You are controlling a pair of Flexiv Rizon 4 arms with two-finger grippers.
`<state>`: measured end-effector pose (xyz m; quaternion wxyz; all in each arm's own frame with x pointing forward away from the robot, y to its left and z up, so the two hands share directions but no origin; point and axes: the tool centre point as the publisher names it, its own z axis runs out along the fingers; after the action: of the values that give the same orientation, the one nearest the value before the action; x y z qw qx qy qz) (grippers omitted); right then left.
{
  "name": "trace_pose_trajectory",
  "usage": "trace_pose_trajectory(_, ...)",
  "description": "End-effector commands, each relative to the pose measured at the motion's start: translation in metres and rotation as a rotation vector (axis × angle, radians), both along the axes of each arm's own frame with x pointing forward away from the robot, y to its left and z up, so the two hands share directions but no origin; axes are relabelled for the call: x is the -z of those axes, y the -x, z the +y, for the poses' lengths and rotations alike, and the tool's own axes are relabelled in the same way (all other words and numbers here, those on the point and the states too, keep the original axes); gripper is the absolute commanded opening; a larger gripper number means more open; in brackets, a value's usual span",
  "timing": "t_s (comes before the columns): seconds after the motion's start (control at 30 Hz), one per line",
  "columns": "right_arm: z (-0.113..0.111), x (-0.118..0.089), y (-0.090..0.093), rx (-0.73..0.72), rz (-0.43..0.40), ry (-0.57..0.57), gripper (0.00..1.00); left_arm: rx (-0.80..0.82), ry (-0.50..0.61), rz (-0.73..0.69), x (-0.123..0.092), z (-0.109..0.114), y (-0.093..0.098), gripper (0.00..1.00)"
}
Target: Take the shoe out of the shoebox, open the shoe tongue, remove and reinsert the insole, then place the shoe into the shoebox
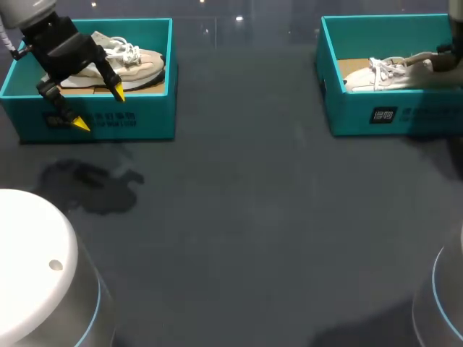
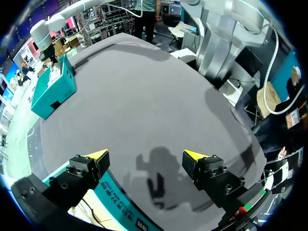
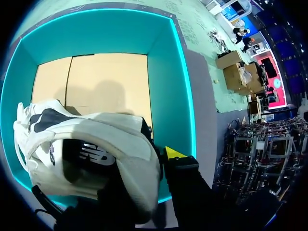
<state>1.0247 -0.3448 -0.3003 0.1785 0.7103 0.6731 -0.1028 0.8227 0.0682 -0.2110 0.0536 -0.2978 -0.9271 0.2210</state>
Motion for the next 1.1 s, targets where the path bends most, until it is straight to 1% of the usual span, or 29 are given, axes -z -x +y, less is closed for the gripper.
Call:
trace_pose_trajectory(0.03,0.002,0.002,0.012,-0.002,-0.007,-0.007,0.00,0.001,-0.002,0.000,0.000,0.001,0.000,1.00)
trace_pose_trajectory(0.1,0.008,0.004,0.014,-0.011,-0.004,-0.020,0.00,0.001,-0.002,0.000,0.000,0.001,0.000,1.00)
trace_pose_trajectory(0.2,0.014,0.011,0.012,-0.031,0.008,-0.028,0.00,0.001,-0.002,0.000,0.000,0.001,0.000,1.00)
trace_pose_trajectory(0.37,0.018,0.018,0.012,-0.036,0.015,-0.040,0.00,0.001,-0.002,0.000,0.000,0.001,0.000,1.00)
trace_pose_trajectory(0.53,0.021,0.024,0.013,-0.044,0.015,-0.028,0.00,0.001,-0.002,0.000,0.000,0.001,0.000,1.00)
trace_pose_trajectory(0.8,0.009,0.042,0.013,0.000,0.020,-0.022,0.00,0.001,-0.002,0.000,0.000,0.001,0.000,1.00)
trace_pose_trajectory(1.1,-0.007,0.040,0.012,0.011,0.010,-0.010,0.00,0.001,-0.002,0.000,0.000,0.001,0.000,1.00)
